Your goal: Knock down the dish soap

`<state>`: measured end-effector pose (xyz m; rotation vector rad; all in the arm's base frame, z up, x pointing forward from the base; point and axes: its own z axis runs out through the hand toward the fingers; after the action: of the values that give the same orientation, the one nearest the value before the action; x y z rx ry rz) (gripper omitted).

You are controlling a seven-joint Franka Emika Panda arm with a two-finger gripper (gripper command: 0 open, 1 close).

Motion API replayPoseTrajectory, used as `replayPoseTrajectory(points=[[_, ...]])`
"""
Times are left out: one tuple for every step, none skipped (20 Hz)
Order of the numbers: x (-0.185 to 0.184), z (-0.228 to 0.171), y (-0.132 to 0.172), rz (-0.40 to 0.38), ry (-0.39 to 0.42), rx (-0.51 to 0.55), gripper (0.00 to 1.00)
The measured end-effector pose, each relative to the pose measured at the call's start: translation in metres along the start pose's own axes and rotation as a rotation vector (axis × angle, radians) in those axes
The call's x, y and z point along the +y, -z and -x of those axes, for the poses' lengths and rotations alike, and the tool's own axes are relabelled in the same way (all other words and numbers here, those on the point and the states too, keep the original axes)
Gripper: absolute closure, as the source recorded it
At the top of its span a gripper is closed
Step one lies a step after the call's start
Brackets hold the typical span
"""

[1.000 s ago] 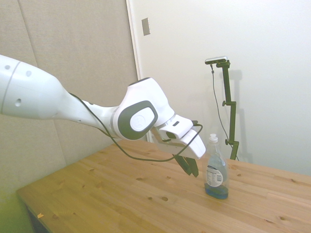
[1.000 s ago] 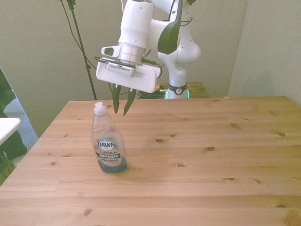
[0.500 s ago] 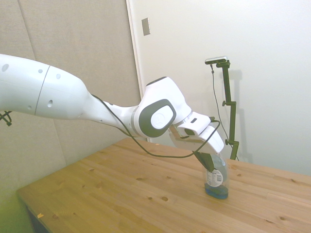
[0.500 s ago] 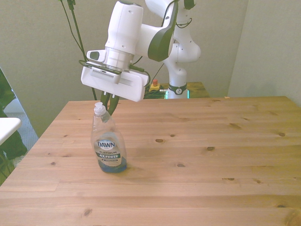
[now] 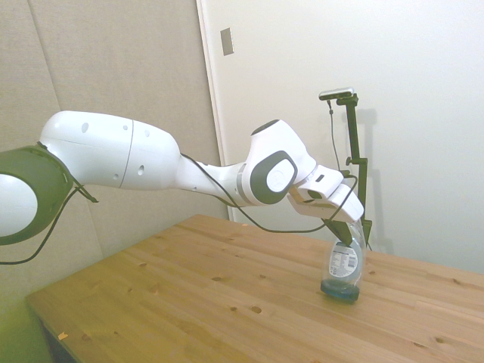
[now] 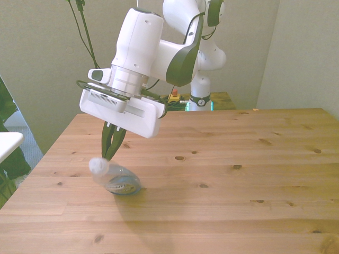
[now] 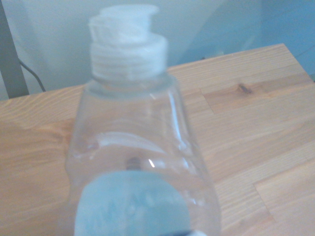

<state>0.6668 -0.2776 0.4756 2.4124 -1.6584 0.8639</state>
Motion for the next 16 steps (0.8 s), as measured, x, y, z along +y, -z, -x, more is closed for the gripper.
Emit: replayPoseTrajectory(points=[[-0.001, 0.0, 0.001, -0.003, -0.001, 0.001, 1.0], [-0.002, -0.001, 0.002, -0.006, -0.004, 0.003, 1.0], [-0.002, -0.003, 0.004, -0.009, -0.008, 0.004, 1.0], [-0.002, -0.004, 0.004, -0.013, -0.014, 0.002, 1.0], [-0.002, -0.004, 0.005, -0.015, -0.019, -0.001, 1.0], [-0.002, -0.004, 0.005, -0.018, -0.022, -0.003, 1.0], [-0.003, -0.003, 0.006, -0.02, -0.024, -0.005, 1.0], [-0.004, -0.003, 0.006, -0.023, -0.025, -0.008, 1.0], [-0.005, -0.002, 0.007, -0.025, -0.024, -0.009, 1.0], [-0.006, 0.0, 0.009, -0.028, -0.022, -0.011, 1.0], [-0.007, 0.001, 0.011, -0.032, -0.019, -0.013, 1.0], [-0.008, 0.004, 0.014, -0.035, -0.015, -0.018, 1.0], [-0.008, 0.008, 0.017, -0.037, -0.008, -0.028, 1.0], [-0.009, 0.013, 0.021, -0.04, 0.0, -0.043, 1.0], [-0.009, 0.018, 0.024, -0.04, 0.008, -0.06, 1.0], [-0.008, 0.024, 0.029, -0.04, 0.016, -0.075, 1.0]])
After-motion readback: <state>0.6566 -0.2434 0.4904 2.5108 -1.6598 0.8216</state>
